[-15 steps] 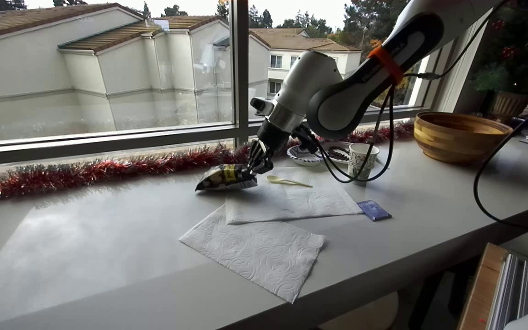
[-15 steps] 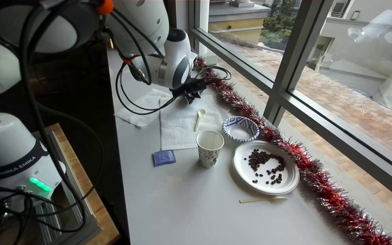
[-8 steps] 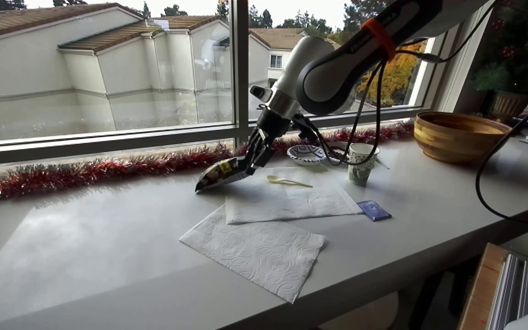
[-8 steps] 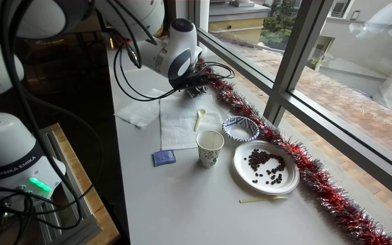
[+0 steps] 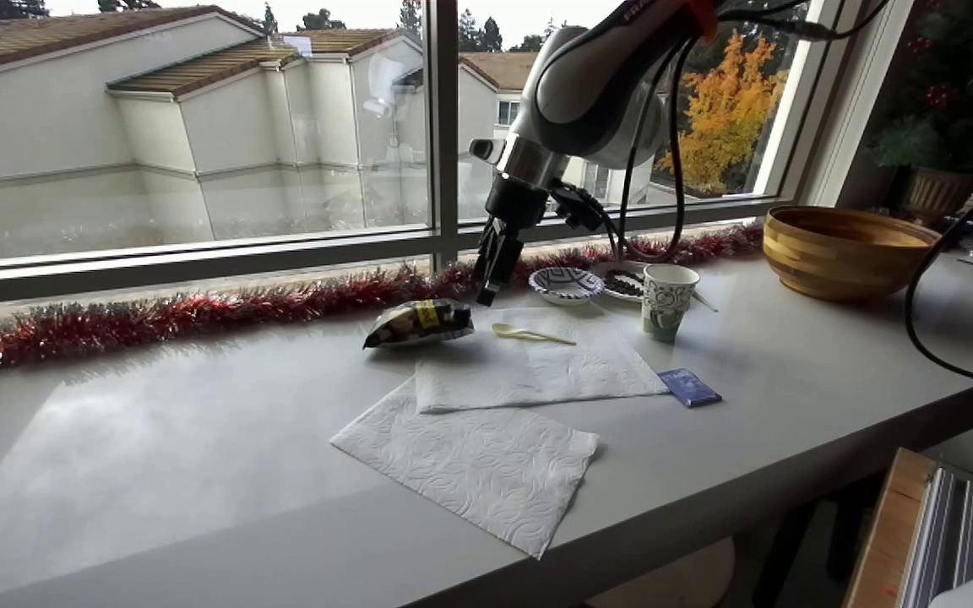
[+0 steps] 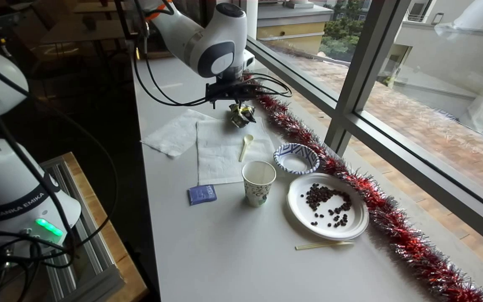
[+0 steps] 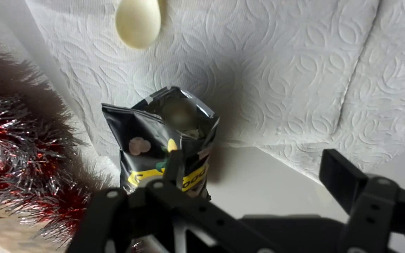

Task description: Pick up the black packet then set it back down on the counter.

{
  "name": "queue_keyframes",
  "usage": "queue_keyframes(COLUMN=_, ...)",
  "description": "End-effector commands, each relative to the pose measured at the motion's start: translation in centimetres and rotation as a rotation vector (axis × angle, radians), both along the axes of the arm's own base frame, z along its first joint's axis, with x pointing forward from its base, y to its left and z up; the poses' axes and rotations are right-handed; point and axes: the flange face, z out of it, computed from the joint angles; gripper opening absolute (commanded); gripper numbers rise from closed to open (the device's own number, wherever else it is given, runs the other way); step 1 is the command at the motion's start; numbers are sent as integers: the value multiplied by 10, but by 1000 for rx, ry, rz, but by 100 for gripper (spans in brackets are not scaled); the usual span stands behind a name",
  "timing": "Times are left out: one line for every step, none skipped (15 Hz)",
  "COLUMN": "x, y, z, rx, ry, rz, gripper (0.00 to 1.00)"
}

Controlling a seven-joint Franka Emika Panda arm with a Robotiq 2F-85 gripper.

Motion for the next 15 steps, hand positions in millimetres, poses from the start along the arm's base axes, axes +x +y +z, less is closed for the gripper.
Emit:
queue_keyframes(x=-13, y=3, z=38, rx=-69, ry=8, rz=-63, gripper=100)
queue_keyframes(x=-12, y=3, z=49, rx=-81, ry=-5, rz=-94, gripper=100)
queue_keyframes(x=-13, y=4, z=59, rx=-92, ry=-7, rz=-120, gripper=100)
queue_keyframes(x=-11, y=3, z=68, rx=-99, ry=-35, rz=-127, gripper=100)
queue_keyframes(x=-1, y=2, z=49, rx=-45, ry=-27, rz=-102, gripper=100)
queue_keyframes(x=-1, y=3, z=58, rx=-60, ry=-40, rz=-114, gripper=100)
queue_keyframes(x=-1, y=4, z=65, rx=-72, ry=-48, rz=-119, gripper=100)
queue_keyframes(x=-2, y=5, z=68, rx=-81, ry=-52, rz=-121, gripper=100)
queue_keyframes(x=-3, y=5, z=69, rx=-86, ry=-52, rz=-121, gripper=100)
queue_keyframes(x=-4, y=4, z=68, rx=-88, ry=-50, rz=-122, gripper=100)
queue_keyframes(x=-5, y=4, z=67, rx=-88, ry=-47, rz=-124, gripper=100)
queue_keyframes(x=-5, y=3, z=66, rx=-89, ry=-44, rz=-125, gripper=100)
queue_keyframes(x=-6, y=2, z=65, rx=-89, ry=-43, rz=-126, gripper=100)
queue_keyframes(x=-6, y=2, z=65, rx=-89, ry=-42, rz=-126, gripper=100)
queue_keyframes(x=-6, y=2, z=65, rx=-89, ry=-42, rz=-126, gripper=100)
